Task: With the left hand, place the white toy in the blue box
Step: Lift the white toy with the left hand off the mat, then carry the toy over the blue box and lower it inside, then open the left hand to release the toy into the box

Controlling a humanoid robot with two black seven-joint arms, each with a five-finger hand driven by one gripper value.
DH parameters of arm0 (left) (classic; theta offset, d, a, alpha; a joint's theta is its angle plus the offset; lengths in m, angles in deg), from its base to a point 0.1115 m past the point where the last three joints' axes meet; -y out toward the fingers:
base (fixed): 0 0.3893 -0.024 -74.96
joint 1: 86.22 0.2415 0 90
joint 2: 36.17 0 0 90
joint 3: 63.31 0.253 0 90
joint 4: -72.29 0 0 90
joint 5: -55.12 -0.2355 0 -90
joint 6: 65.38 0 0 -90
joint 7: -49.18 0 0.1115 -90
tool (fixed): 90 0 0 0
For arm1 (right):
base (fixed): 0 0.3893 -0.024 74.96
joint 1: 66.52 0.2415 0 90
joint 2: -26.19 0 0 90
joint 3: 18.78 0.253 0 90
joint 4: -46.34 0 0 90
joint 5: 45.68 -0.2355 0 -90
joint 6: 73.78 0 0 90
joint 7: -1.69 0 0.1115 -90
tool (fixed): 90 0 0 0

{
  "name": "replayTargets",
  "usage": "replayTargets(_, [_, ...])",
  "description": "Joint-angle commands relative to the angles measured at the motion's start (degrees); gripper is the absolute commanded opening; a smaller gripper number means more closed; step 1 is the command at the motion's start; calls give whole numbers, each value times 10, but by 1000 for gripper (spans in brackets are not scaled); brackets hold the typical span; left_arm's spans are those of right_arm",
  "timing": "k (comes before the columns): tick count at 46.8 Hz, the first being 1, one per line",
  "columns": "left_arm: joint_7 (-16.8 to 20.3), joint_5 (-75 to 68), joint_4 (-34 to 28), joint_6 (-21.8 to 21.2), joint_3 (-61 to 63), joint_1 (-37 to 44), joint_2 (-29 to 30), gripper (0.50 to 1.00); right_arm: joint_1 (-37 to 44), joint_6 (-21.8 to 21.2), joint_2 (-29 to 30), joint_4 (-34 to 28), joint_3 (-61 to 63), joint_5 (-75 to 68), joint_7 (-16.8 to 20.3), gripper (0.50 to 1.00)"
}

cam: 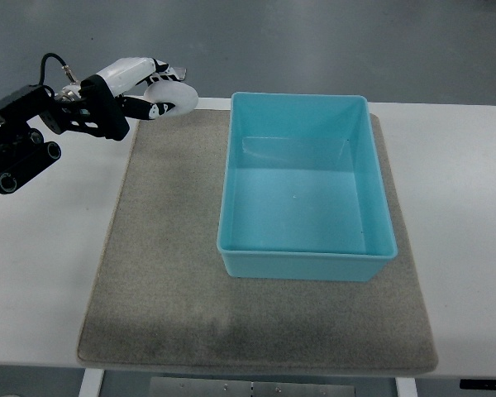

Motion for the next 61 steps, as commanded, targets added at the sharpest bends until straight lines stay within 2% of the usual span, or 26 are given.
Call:
replayTargets(1, [0, -2, 30, 3, -20, -9, 0, 500, 0, 0, 0, 0, 1, 0, 0, 936])
replayTargets(11, [0, -3, 152, 2, -26, -14, -3, 500, 0, 0, 0, 0, 0, 0, 0, 936])
replayTargets(19, [0, -6, 212, 1, -19, -8, -12, 500, 0, 0, 0, 0, 0, 0, -1, 936])
replayTargets(27, [0, -12, 217, 3, -7, 13, -59, 500, 0, 0, 0, 0, 1, 1, 0, 936])
replayTargets(43, [0, -11, 216, 2, 38, 24, -70, 500, 0, 0, 0, 0, 0, 0, -1, 936])
replayTargets(44, [1, -10, 215, 2, 38, 25, -74, 520, 0, 0, 0, 0, 0, 0, 0, 936])
replayTargets(48, [2, -4, 215, 1, 38, 37, -93, 769, 0, 0, 0, 0, 0, 0, 0, 936])
replayTargets(50, [3, -3, 215, 1, 38, 42, -96, 852, 0, 0, 0, 0, 0, 0, 0, 936])
replayTargets(56, [3, -2, 215, 1, 37, 55, -99, 960, 0, 0, 0, 0, 0, 0, 0, 936])
replayTargets(61, [2, -2, 215, 1, 37, 57, -99, 966, 0, 0, 0, 0, 0, 0, 0, 936])
